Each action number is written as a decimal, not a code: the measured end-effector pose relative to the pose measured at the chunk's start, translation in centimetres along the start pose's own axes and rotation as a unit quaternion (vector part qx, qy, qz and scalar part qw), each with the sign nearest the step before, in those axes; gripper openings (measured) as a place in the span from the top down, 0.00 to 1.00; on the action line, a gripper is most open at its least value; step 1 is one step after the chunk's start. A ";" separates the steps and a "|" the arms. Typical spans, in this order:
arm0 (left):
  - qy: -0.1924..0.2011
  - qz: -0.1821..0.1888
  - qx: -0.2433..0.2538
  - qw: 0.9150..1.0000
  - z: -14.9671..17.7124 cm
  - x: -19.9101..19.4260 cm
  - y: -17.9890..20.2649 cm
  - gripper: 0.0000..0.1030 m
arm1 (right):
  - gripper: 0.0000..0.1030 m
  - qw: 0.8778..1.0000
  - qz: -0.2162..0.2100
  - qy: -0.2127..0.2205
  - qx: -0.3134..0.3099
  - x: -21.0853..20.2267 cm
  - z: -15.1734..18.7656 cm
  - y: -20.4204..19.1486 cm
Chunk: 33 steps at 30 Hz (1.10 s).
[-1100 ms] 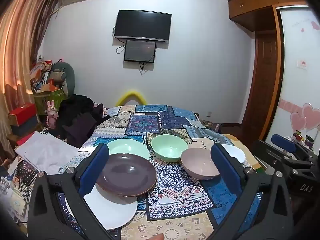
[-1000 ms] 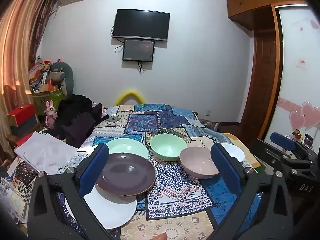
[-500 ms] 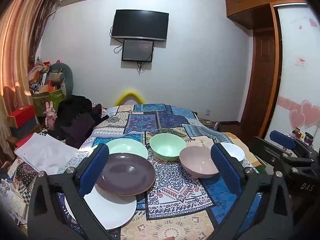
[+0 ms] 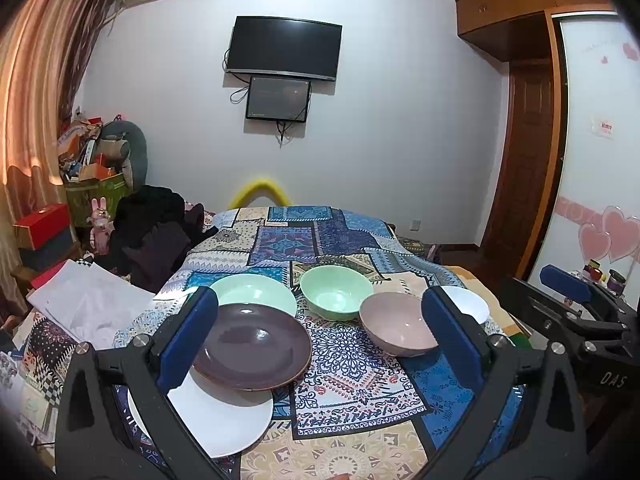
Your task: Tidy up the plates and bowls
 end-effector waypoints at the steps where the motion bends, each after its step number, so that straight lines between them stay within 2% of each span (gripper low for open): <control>1: 0.000 0.000 0.000 1.000 0.1 0.1 -0.1 0.00 | 0.00 1.000 0.000 0.000 0.000 0.0 0.0 -0.1; 33: -0.006 -0.001 -0.007 1.000 0.2 0.4 -0.4 0.00 | 0.00 1.000 0.000 -0.001 -0.004 0.3 0.1 0.0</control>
Point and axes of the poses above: each gripper's, at about its wrist camera, not at the fingertips, and x roughly the way its jaws point, y to its right, z to its underside, the point moved 5 cm from there along x, roughly the way its jaws point, and after that the axes turned 5 degrees about -z, right-handed, at the moved point
